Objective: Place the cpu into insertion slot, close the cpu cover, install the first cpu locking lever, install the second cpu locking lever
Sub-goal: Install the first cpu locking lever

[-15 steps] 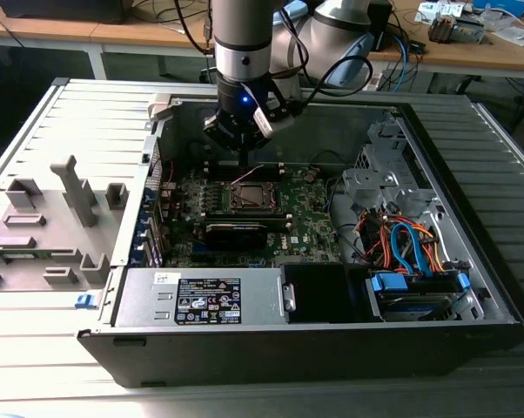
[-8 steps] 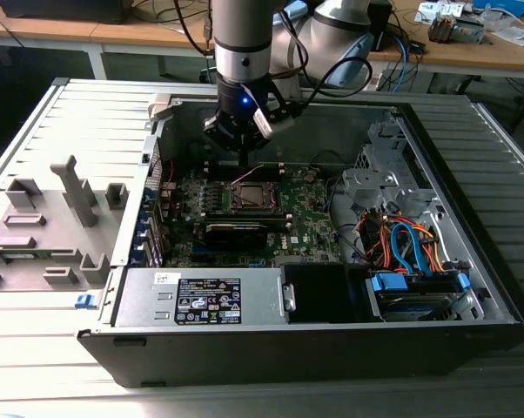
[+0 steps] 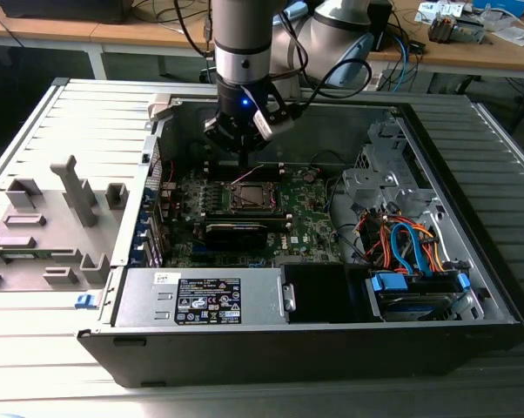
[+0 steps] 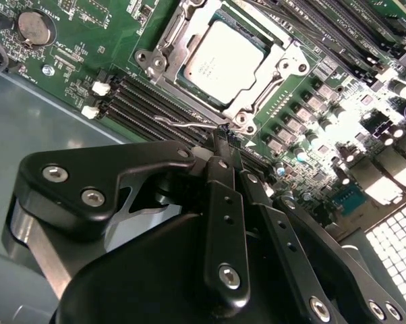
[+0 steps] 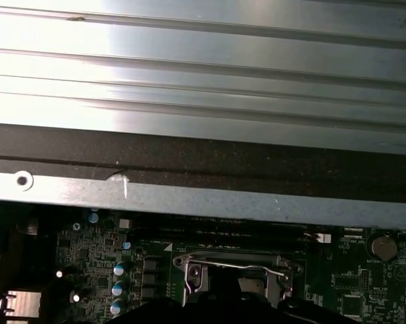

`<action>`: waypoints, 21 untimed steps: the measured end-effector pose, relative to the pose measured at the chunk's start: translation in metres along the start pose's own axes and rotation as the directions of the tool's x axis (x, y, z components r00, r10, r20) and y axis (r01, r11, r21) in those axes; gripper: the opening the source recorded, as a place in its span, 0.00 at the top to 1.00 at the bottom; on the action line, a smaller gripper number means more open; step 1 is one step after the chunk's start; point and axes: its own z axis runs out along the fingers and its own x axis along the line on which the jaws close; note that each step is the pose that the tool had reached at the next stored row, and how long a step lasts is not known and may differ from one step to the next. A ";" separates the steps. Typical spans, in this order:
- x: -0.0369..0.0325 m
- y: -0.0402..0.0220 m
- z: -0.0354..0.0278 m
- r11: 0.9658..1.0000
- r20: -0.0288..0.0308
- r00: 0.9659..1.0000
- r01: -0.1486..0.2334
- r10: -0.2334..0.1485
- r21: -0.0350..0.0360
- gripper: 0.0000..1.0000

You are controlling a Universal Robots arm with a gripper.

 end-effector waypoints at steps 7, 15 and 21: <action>0.0001 -0.0001 0.0037 1.000 0.000 1.000 0.000 0.000 0.000 0.89; -0.0003 0.0002 0.0005 1.000 0.000 1.000 0.000 0.000 0.000 0.89; -0.0003 0.0002 0.0005 1.000 0.000 1.000 0.000 0.000 0.000 0.89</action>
